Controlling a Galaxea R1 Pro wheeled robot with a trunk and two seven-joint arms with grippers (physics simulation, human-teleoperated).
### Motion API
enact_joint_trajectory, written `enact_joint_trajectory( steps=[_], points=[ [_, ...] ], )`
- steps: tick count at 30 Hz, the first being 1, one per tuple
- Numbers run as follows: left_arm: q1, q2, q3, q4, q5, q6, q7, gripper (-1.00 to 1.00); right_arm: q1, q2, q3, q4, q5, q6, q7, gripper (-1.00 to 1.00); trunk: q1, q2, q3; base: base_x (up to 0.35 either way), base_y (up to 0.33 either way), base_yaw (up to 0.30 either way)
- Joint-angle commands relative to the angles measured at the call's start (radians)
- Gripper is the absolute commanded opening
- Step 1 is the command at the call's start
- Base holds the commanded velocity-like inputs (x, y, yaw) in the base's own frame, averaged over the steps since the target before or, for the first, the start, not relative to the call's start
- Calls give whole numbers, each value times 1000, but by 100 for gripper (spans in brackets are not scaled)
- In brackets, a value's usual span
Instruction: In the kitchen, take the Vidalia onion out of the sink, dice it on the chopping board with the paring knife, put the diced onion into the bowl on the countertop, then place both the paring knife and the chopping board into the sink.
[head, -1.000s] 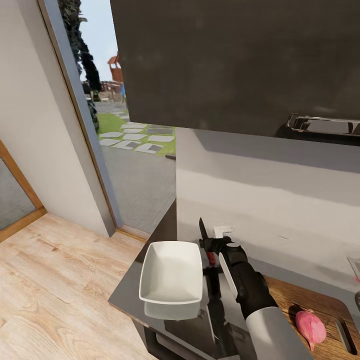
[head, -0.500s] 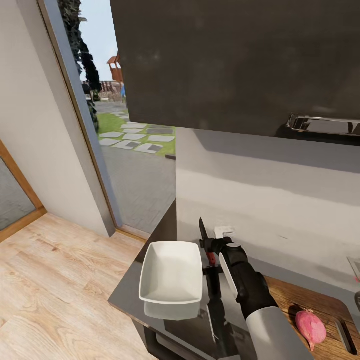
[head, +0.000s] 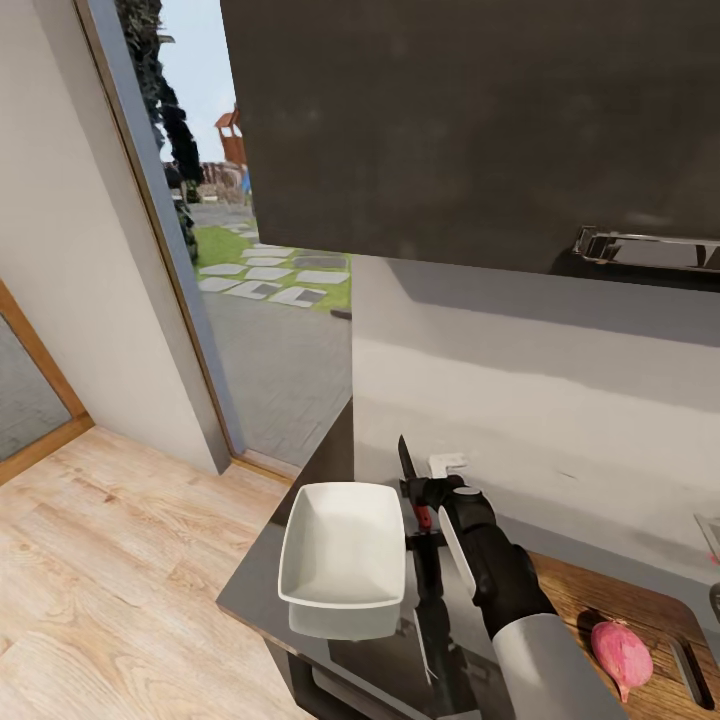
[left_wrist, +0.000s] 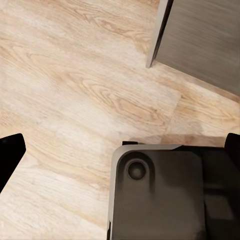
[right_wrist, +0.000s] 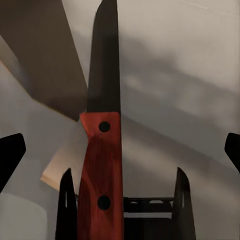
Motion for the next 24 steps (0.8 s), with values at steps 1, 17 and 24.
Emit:
enact_joint_trajectory(
  steps=[1, 17, 24],
  points=[
    [0, 2, -6, -1, 7, -3, 9, 100, -1, 0, 0, -1, 9, 10, 0, 100, 1, -2, -2, 0, 0, 0],
    [0, 1, -6, -1, 6, -3, 9, 100, -1, 2, -84, -1, 9, 57, 0, 100, 1, -2, -8, 0, 0, 0],
    [0, 2, -6, -1, 6, -3, 9, 100, -1, 2, -84, -1, 9, 57, 0, 100, 1, -2, -15, 0, 0, 0]
  ],
)
